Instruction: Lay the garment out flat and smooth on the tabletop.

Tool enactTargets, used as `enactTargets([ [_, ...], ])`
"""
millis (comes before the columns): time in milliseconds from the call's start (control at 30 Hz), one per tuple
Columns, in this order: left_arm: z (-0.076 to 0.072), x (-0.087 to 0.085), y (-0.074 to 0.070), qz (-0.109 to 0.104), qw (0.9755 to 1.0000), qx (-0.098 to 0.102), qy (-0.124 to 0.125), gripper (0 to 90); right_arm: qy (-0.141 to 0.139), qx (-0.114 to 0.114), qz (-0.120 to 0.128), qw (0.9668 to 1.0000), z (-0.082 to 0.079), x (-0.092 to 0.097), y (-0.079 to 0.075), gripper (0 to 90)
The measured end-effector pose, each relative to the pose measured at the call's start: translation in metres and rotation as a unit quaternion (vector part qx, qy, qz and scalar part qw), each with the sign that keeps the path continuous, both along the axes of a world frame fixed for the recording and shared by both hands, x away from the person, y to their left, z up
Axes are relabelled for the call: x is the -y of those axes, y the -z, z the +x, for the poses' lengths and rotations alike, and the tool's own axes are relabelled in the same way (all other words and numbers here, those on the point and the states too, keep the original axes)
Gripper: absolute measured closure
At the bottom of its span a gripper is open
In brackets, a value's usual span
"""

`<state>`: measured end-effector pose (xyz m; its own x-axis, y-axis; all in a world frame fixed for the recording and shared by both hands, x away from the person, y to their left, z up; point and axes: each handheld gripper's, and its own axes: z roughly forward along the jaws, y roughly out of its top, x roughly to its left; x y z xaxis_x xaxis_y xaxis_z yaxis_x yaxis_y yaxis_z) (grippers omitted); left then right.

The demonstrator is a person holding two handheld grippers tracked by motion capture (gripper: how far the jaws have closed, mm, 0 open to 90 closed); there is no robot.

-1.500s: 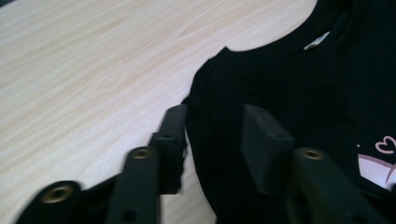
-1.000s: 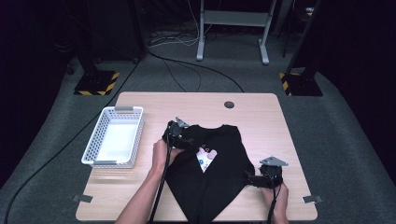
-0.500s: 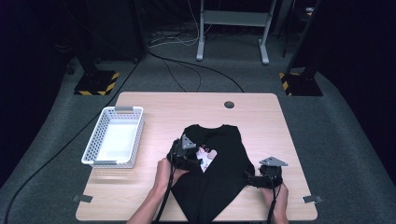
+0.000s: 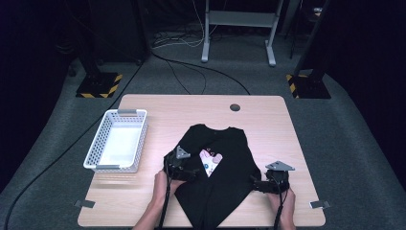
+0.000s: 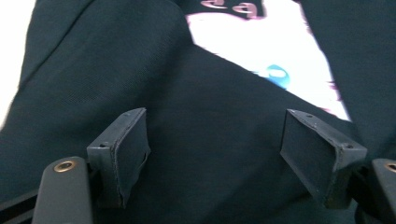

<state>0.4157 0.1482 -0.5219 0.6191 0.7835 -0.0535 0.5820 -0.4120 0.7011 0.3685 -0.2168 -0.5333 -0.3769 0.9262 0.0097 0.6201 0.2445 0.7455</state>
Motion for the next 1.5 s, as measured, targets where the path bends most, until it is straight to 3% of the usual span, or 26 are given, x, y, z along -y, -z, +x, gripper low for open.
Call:
enactTargets([
  [300, -0.008, -0.012, -0.004, -0.003, 0.9995, 0.005, -0.032, 15.1, 0.001, -0.001, 0.000, 1.0000, 0.001, 0.000, 0.000, 8.0],
  [500, -0.034, -0.017, -0.010, 0.004, 0.9992, 0.031, -0.026, 14.1, 0.006, 0.009, 0.002, 0.9999, -0.004, 0.000, -0.002, 7.4],
  [567, -0.044, -0.017, -0.007, 0.009, 0.9991, 0.035, -0.022, 13.0, 0.008, 0.003, 0.007, 0.9999, -0.008, -0.001, -0.003, 6.4],
  [767, -0.061, -0.017, 0.003, 0.012, 0.9990, 0.035, -0.027, 11.6, -0.014, -0.022, 0.015, 0.9995, -0.020, -0.020, -0.009, 3.2],
  [867, -0.066, -0.014, 0.006, 0.024, 0.9986, 0.037, -0.028, 10.4, -0.030, -0.026, 0.001, 0.9992, -0.025, -0.037, -0.010, 2.8],
  [967, -0.067, -0.013, 0.007, 0.020, 0.9986, 0.038, -0.032, 9.3, -0.042, -0.031, -0.017, 0.9985, -0.023, -0.047, -0.009, 3.0],
  [1033, -0.068, -0.013, 0.008, 0.019, 0.9985, 0.039, -0.033, 8.9, -0.043, -0.041, -0.013, 0.9982, -0.018, -0.049, -0.006, 2.4],
  [1200, -0.067, -0.015, 0.013, 0.001, 0.9984, 0.042, -0.038, 8.6, -0.043, -0.039, -0.014, 0.9982, -0.012, -0.049, -0.004, 0.3],
  [1500, -0.057, -0.006, 0.013, 0.006, 0.9977, 0.045, -0.051, 7.9, -0.023, -0.025, -0.007, 0.9994, 0.007, -0.041, -0.001, 0.0],
])
